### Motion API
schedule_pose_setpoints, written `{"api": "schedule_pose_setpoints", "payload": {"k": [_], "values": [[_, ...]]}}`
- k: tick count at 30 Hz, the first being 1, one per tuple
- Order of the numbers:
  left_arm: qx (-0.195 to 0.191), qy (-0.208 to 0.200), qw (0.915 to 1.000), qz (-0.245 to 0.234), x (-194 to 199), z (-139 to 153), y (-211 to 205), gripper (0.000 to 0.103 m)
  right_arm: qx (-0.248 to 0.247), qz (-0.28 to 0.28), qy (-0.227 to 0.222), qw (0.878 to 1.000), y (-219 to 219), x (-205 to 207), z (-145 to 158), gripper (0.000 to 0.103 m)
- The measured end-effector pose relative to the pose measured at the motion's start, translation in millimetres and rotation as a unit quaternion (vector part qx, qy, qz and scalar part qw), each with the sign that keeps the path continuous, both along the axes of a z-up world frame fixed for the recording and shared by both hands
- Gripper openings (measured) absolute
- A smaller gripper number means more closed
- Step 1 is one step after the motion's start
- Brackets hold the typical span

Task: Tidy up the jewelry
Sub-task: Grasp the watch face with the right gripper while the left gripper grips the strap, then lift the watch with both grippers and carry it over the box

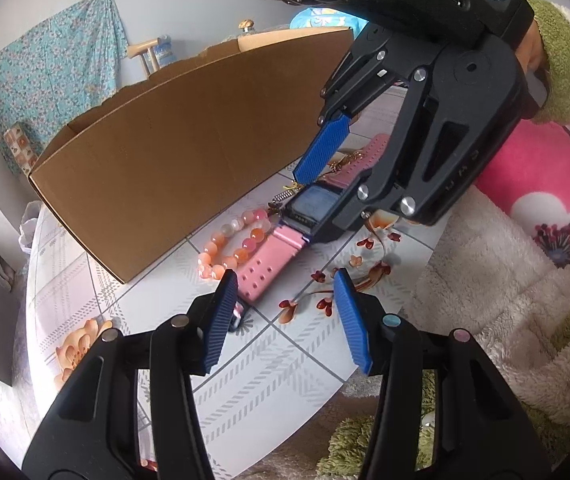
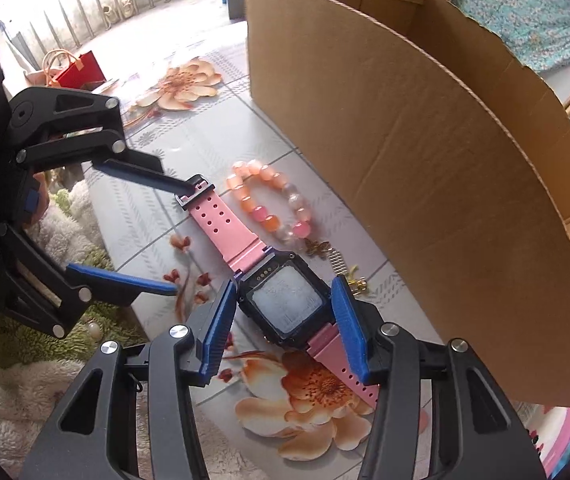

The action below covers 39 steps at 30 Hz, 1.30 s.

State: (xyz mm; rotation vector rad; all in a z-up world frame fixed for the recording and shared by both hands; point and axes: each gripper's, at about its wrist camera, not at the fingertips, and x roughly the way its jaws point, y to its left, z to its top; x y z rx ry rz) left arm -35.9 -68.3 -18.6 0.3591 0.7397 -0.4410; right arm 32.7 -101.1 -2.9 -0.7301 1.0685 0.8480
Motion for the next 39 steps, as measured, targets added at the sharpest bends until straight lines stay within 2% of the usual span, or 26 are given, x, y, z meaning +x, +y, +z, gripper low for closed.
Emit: {"api": "schedule_pose_setpoints", "payload": {"k": [5, 8, 11, 15, 19, 20, 21, 24, 28, 34, 39], "values": [[0.021, -0.003, 0.9997, -0.013, -3, -4, -5, 0.047, 0.009, 0.009, 0.023, 1.0, 1, -10, 1, 0.048], [0.029, 0.0, 0.9995, -0.014, -4, -8, -6, 0.04, 0.023, 0.007, 0.048, 0.999, -3, -10, 2, 0.048], [0.016, 0.004, 0.9998, -0.011, -4, -8, -4, 0.036, 0.053, -0.008, 0.082, 0.995, -11, -4, 3, 0.048], [0.009, 0.01, 0.9999, -0.005, 0, -7, -3, 0.035, 0.083, -0.029, 0.112, 0.99, -20, 1, 3, 0.048], [0.001, 0.016, 0.9999, -0.004, 4, -7, -2, 0.032, 0.103, -0.041, 0.127, 0.986, -29, 7, 2, 0.048], [0.0, 0.018, 0.9998, -0.004, 3, -8, -2, 0.029, 0.106, -0.046, 0.127, 0.985, -31, 8, 2, 0.048], [0.001, 0.017, 0.9999, 0.0, 4, -8, -1, 0.013, 0.106, -0.052, 0.123, 0.985, -31, 8, 3, 0.048], [-0.014, 0.033, 0.9993, 0.01, 11, -7, 6, 0.009, 0.117, -0.075, 0.111, 0.984, -37, 5, 10, 0.048], [-0.042, 0.05, 0.9975, 0.028, 21, -7, 16, 0.004, 0.112, -0.109, 0.058, 0.986, -52, -10, 19, 0.048], [-0.044, 0.051, 0.9972, 0.032, 23, -8, 25, 0.004, 0.054, -0.128, -0.039, 0.99, -54, -34, 20, 0.048], [-0.031, 0.042, 0.9983, 0.027, 19, -8, 24, 0.003, -0.01, -0.129, -0.104, 0.986, -47, -48, 6, 0.023]]}}
